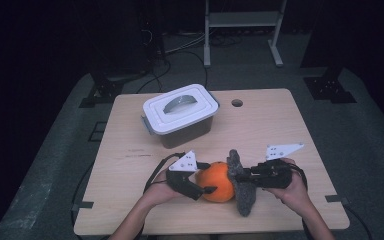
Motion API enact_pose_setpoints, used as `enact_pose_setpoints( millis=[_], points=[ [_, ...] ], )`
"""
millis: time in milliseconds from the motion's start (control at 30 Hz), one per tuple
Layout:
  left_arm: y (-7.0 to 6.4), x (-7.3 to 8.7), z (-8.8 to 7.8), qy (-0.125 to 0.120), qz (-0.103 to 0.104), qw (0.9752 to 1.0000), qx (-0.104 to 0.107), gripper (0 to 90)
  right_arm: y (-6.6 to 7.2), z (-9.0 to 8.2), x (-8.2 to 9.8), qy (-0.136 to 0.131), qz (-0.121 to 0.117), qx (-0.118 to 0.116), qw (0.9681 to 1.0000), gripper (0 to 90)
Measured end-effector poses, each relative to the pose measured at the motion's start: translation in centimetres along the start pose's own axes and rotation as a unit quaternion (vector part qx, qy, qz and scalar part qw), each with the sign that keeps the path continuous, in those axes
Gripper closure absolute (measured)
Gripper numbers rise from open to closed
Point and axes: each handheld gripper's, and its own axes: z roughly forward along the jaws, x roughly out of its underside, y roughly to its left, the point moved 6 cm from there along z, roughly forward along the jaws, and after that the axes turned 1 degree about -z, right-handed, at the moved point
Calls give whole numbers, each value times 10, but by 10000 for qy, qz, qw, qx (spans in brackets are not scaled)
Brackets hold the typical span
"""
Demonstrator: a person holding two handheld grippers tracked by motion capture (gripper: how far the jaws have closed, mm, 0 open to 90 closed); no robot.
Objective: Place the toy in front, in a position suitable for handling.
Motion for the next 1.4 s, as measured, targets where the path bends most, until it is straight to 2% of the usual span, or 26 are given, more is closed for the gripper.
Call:
enact_pose_setpoints(
  millis=[67,100,167,267,300,400,467,600,633,700,733,767,800,867,900,967,1000,1067,1100,1200,1333,1367,1400],
  points=[
    [-2,-1,-2,-33,136,9999,-55,398,-4,-2,2,-18,46,42,10000,735],
    [-2,-2,-3,-31,162,9998,-61,435,-6,-3,2,-38,73,92,9999,735],
    [-3,-5,-6,-126,124,9997,-137,472,-7,-6,1,-62,87,111,9999,736],
    [-2,-9,-9,-145,160,9995,-224,490,-6,-8,-2,-166,94,108,9998,739],
    [-1,-10,-10,-136,141,9994,-293,499,-2,-9,-7,-285,45,113,9995,739],
    [-1,-10,-10,-71,188,9991,-361,501,4,-7,-11,-350,-19,42,9994,739],
    [0,-9,-10,-60,163,9990,-400,501,7,-1,-12,-254,-131,71,9996,739],
    [3,-7,-11,-105,88,9991,-411,493,0,0,-6,-136,-25,176,9997,739],
    [4,-7,-11,-131,41,9991,-395,493,-6,-2,-3,-76,49,297,9995,739],
    [4,-7,-11,-129,44,9992,-387,492,-6,-4,-3,-84,61,348,9993,739],
    [2,-7,-9,-122,47,9993,-345,490,-5,-5,-4,-121,26,361,9993,740],
    [-1,-7,-5,-114,118,9994,-313,486,1,-8,-12,-285,-60,330,9990,740],
    [-3,-8,-3,-104,146,9994,-293,484,6,-7,-16,-332,-134,287,9989,740],
    [-4,-8,-2,-103,176,9994,-296,474,10,-6,-18,-312,-222,272,9989,740],
    [-5,-8,0,-64,227,9993,-284,457,15,1,-18,-140,-355,287,9989,739],
    [-6,-7,0,-57,237,9994,-259,423,15,4,-16,-79,-379,292,9988,740],
    [-5,-7,1,-95,225,9994,-244,317,12,5,-13,-41,-335,257,9991,740],
    [-2,-4,7,42,169,9994,-283,207,11,3,-11,-33,-303,241,9992,740],
    [-2,-3,8,50,173,9995,-252,208,11,3,-12,-27,-294,236,9993,740],
    [-4,-2,10,1,204,9995,-238,324,16,2,-15,-28,-406,317,9987,740],
    [-9,-4,14,46,343,9991,-255,355,24,3,-22,-129,-506,229,9984,741],
    [-11,-5,15,64,428,9985,-325,372,29,8,-24,8,-674,289,9973,740],
    [-12,-6,14,64,460,9983,-357,391,30,10,-23,84,-728,328,9968,740]
  ],
)
